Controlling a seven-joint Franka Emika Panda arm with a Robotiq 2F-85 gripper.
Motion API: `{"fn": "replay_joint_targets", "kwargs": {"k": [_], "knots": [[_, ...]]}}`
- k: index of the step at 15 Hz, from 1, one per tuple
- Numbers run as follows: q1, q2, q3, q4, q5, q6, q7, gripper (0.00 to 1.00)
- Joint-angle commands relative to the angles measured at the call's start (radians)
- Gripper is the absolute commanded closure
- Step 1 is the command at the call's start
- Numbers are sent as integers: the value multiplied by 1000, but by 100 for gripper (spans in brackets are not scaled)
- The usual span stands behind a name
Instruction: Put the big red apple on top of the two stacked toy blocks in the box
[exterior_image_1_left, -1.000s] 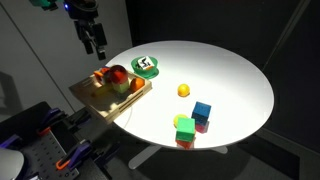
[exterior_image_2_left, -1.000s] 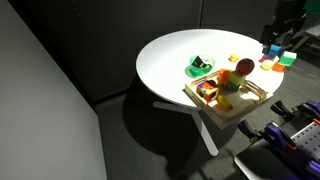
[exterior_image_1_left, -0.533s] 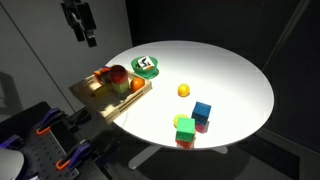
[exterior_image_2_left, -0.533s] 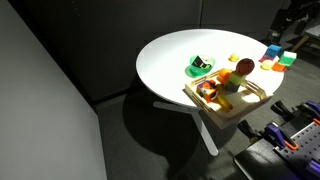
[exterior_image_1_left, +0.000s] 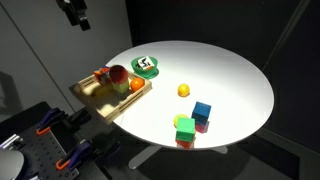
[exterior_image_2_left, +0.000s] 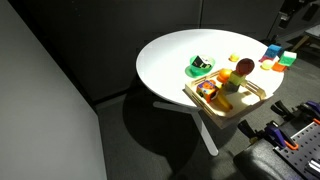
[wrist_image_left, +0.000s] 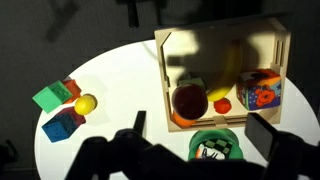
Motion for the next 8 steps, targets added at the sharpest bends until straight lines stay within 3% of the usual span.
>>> {"fn": "replay_joint_targets", "kwargs": {"k": [1,2,8], "knots": [[-3,-75,-4,-38,31,19,-27,0],[-13,-30,11,-9,14,-1,-10,0],[-13,-56,11,-23,19,2,-13,0]]}}
